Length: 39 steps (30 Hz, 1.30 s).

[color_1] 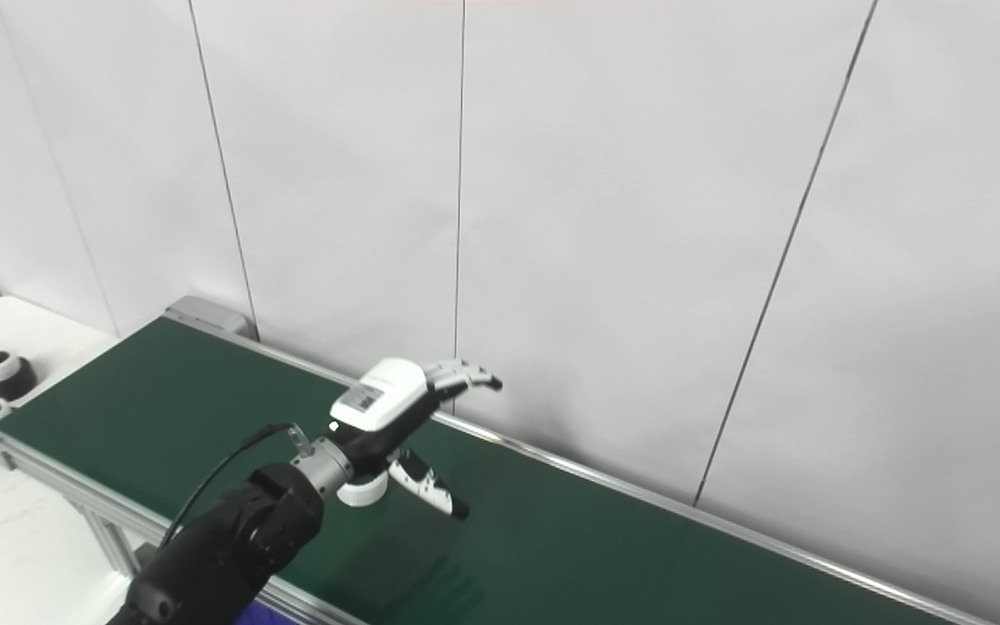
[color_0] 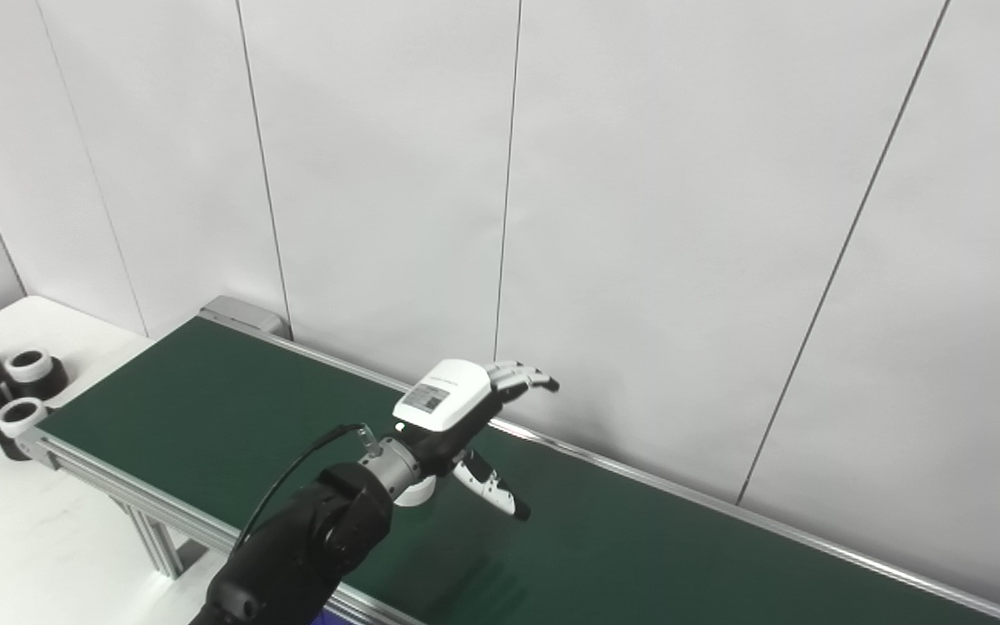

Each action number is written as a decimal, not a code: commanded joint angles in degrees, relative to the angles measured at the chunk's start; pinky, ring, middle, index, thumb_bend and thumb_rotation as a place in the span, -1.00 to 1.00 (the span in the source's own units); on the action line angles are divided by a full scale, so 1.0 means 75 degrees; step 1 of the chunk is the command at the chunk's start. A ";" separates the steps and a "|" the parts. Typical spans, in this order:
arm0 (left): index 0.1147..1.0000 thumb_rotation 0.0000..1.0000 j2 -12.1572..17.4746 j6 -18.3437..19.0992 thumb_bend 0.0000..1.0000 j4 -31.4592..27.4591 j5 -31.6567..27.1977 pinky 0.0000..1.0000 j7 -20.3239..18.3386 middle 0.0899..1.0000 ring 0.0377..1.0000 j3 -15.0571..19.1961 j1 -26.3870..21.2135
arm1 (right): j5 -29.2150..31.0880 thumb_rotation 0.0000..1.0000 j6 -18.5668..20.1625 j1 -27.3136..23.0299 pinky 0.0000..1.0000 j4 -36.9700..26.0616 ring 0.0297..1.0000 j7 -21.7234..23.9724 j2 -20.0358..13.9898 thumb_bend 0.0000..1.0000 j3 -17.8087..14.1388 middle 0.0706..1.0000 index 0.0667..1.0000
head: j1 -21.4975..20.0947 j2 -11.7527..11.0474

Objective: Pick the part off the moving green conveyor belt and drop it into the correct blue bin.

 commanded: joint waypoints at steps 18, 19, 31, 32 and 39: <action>0.60 -0.26 0.0678 0.1252 0.90 0.0952 0.0986 0.77 -0.1739 0.73 0.80 -0.1347 -0.1348 | 0.0016 1.00 -0.0327 0.0159 1.00 -0.0566 1.00 0.0107 0.0054 0.76 0.0098 1.00 1.00 | -0.0121 0.0362; 0.60 -0.26 0.0664 0.1240 0.90 0.1077 0.1013 0.76 -0.1670 0.72 0.80 -0.1385 -0.1394 | 0.0051 1.00 -0.0324 0.0168 1.00 -0.0566 1.00 0.0121 0.0055 0.76 0.0104 1.00 1.00 | -0.0129 0.0374; 0.53 -0.35 0.0417 0.1467 0.83 0.2581 0.1320 0.59 -0.0841 0.63 0.70 -0.1933 -0.2018 | 0.0118 1.00 -0.0314 0.0289 1.00 -0.0668 1.00 0.0142 0.0073 0.71 0.0189 1.00 1.00 | -0.0256 0.0493; 0.51 -0.41 0.0368 0.1495 0.81 0.2748 0.1348 0.57 -0.0592 0.61 0.68 -0.1957 -0.2034 | 0.0123 1.00 -0.0313 0.0305 1.00 -0.0682 1.00 0.0141 0.0074 0.71 0.0204 1.00 1.00 | -0.0278 0.0503; 0.25 -0.83 -0.0007 0.1425 0.41 0.3931 0.1286 0.03 0.0582 0.27 0.15 -0.2226 -0.2187 | 0.0135 1.00 -0.0316 0.0419 1.00 -0.0808 1.00 0.0112 0.0115 0.66 0.0264 1.00 1.00 | -0.0340 0.0596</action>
